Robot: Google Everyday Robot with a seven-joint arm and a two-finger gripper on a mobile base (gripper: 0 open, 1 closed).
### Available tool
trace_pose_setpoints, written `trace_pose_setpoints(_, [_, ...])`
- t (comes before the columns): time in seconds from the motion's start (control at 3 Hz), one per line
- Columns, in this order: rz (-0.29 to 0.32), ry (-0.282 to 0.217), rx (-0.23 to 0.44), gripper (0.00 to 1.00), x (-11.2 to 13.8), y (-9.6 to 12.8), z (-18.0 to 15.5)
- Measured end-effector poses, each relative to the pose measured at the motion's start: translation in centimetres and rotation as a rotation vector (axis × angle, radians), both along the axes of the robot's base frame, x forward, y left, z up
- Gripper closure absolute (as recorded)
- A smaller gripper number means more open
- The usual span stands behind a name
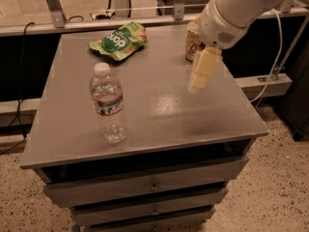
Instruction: Pick green rice chip bag
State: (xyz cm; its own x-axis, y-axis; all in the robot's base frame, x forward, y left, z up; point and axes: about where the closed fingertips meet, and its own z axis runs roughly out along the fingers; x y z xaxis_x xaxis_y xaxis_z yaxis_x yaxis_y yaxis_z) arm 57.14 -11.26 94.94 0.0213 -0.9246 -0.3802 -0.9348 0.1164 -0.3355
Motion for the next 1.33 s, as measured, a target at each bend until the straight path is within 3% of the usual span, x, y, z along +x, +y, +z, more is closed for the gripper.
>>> trace_pose_setpoints(0.33, [0.056,-0.063,0.079,0.00,5.1,5.2,0.7])
trace_pose_setpoints(0.67, [0.056,-0.062,0.079,0.00,5.1,5.2,0.7])
trace_pose_setpoints(1.33, [0.084,-0.094,0.274,0.00,11.3,10.6,-0.8])
